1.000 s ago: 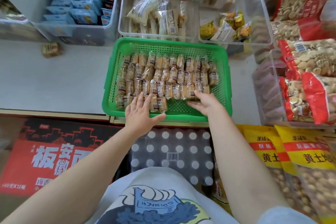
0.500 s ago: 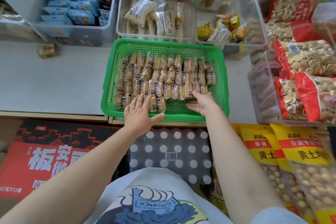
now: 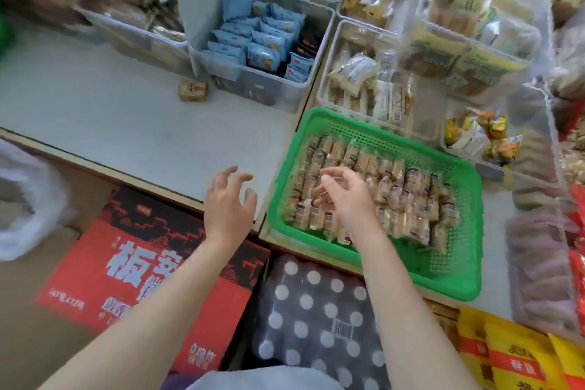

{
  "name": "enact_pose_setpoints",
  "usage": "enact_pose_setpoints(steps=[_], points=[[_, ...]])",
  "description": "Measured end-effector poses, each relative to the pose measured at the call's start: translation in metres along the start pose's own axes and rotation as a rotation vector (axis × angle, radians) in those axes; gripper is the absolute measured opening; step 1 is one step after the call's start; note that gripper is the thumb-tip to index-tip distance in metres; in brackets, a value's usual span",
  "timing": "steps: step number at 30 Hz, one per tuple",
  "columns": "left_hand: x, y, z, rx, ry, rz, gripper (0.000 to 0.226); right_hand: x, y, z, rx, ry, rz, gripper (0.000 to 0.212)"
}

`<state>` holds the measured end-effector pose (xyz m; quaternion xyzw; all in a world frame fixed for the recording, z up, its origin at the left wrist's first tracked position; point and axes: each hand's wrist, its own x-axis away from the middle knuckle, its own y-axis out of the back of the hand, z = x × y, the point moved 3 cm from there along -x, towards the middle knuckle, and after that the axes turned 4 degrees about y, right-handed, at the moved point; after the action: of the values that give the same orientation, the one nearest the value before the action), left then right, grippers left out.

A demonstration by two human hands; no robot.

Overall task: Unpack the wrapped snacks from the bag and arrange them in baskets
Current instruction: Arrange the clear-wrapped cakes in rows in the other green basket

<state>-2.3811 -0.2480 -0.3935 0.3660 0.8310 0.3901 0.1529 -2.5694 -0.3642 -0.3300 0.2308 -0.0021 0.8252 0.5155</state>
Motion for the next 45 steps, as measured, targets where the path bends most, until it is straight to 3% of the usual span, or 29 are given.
enact_pose_setpoints(steps=[4, 8, 11, 15, 22, 27, 31, 35, 40, 42, 45], points=[[-0.074, 0.029, 0.096, -0.155, 0.211, 0.091, 0.043, -0.057, -0.097, 0.037, 0.127, 0.056, 0.127, 0.010], [-0.131, 0.030, 0.171, -0.403, 0.224, 0.276, 0.072, -0.121, -0.183, 0.038, 0.321, 0.028, 0.221, 0.010], [-0.154, 0.027, 0.204, -0.459, 0.269, 0.289, 0.072, -0.161, -0.223, 0.035, 0.479, 0.060, 0.179, 0.015], [-0.156, 0.025, 0.213, -0.447, 0.225, 0.168, 0.064, -0.214, -0.258, 0.042, 0.594, 0.113, 0.128, 0.031], [-0.156, 0.015, 0.221, -0.480, 0.221, 0.161, 0.067, -0.294, -0.324, 0.058, 0.799, 0.377, 0.161, 0.058], [-0.159, 0.016, 0.223, -0.462, 0.196, 0.109, 0.063, -0.320, -0.354, 0.053, 0.978, 0.355, 0.204, 0.065], [-0.160, 0.017, 0.223, -0.431, 0.188, 0.119, 0.062, -0.304, -0.350, 0.046, 1.059, 0.277, 0.149, 0.064], [-0.159, 0.015, 0.224, -0.420, 0.191, 0.148, 0.059, -0.249, -0.318, 0.035, 0.783, 0.108, 0.013, 0.059], [-0.157, 0.023, 0.225, -0.384, 0.266, 0.272, 0.062, -0.149, -0.277, 0.025, 0.188, -0.140, -0.010, 0.021], [-0.156, 0.035, 0.213, -0.206, 0.334, 0.268, 0.057, -0.107, -0.262, 0.011, -0.078, -0.267, 0.045, 0.011], [-0.137, 0.059, 0.166, 0.337, 0.444, 0.361, 0.047, -0.051, -0.245, -0.002, -0.400, -0.430, 0.079, 0.019]])
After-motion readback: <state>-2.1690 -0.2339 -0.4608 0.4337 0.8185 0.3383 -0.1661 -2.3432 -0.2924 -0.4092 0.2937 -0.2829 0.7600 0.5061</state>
